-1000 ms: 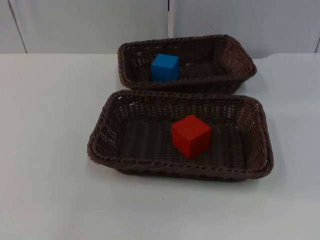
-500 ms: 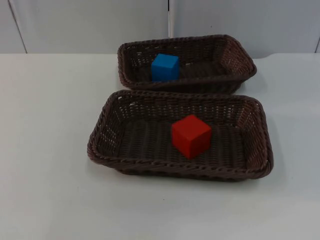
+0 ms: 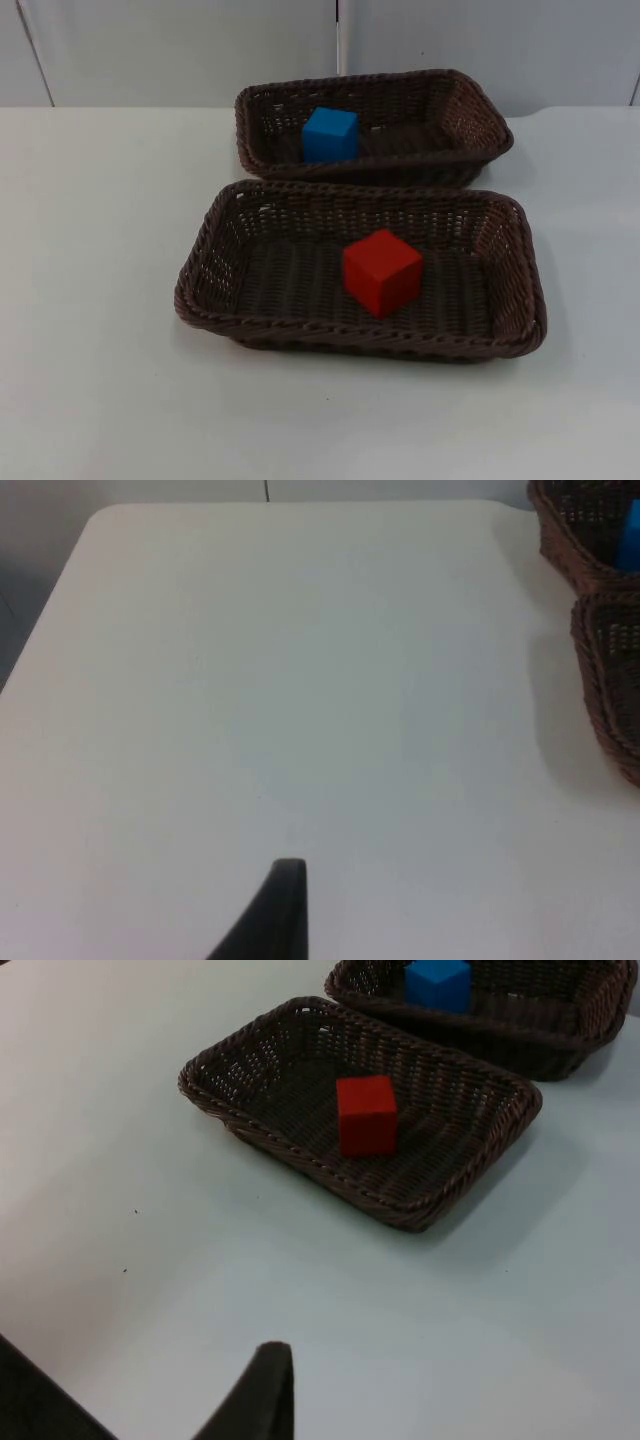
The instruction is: Pick up one cube with the left hand and place it into the upper basket. Pick up one cube with the right hand and place it into the lower basket.
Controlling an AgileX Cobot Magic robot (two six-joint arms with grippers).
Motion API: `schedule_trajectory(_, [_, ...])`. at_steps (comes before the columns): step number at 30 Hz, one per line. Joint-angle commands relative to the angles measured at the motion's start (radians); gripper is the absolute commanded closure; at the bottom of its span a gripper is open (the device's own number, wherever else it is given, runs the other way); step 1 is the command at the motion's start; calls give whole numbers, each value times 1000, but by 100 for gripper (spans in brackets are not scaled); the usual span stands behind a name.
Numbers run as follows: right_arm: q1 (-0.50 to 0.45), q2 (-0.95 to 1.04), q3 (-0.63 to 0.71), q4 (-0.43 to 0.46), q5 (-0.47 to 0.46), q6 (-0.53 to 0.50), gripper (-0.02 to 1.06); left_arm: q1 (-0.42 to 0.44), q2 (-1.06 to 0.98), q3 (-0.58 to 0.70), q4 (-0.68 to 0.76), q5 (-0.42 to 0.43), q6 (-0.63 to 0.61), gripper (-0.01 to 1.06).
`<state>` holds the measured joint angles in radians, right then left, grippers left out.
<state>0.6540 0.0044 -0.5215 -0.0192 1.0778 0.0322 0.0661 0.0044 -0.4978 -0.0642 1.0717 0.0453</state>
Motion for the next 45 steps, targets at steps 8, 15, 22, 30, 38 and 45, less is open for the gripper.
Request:
schedule_trajectory(8, [-14, -4, 6, 3, 0, 1, -1, 5, -4, 5, 2, 3, -5, 0])
schedule_trajectory(15, [-103, -4, 6, 3, 0, 1, -1, 4, -4, 5, 2, 3, -3, 0])
schedule_trajectory(22, [-252, -4, 6, 3, 0, 1, -1, 4, -4, 5, 2, 3, -3, 0])
schedule_trajectory(30, [-381, -4, 6, 5, 0, 1, -1, 4, -4, 5, 2, 3, -3, 0])
schedule_trajectory(38, [-472, -4, 6, 5, 0, 1, -1, 4, -4, 5, 2, 3, -3, 0])
schedule_trajectory(45, [-530, -4, 6, 3, 0, 4, -1, 4, -4, 5, 2, 3, -3, 0])
